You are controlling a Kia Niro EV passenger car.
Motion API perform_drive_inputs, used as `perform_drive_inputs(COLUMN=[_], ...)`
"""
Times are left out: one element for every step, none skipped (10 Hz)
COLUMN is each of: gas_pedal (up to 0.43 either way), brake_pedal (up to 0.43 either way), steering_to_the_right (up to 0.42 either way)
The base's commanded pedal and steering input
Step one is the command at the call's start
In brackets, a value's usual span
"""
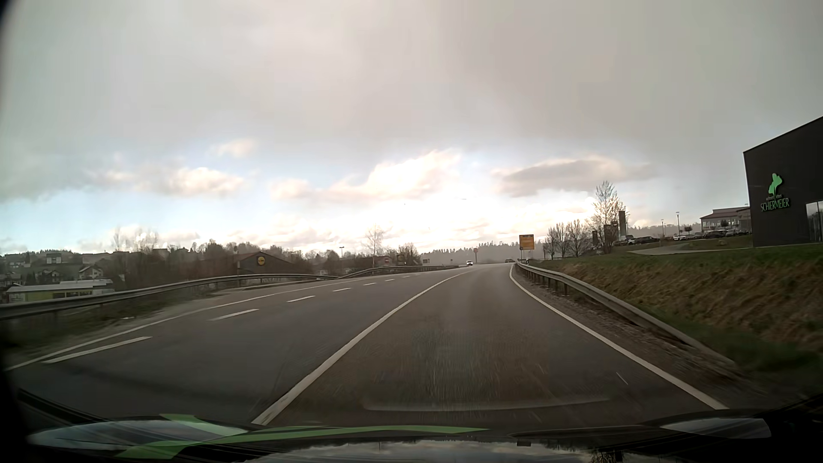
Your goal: Follow the waypoints while adhering to traffic rules and regulations
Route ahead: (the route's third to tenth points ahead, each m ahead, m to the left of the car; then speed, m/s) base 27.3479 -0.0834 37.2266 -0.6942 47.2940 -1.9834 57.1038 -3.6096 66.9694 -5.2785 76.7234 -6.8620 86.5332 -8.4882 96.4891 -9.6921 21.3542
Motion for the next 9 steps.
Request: perform_drive_inputs(gas_pedal=[0.169, 0.169, 0.169, 0.169, 0.157, 0.157, 0.150, 0.150, 0.150], brake_pedal=[0.000, 0.000, 0.000, 0.000, 0.000, 0.000, 0.000, 0.000, 0.000], steering_to_the_right=[0.018, 0.018, 0.018, 0.018, 0.018, 0.018, 0.018, 0.018, 0.018])
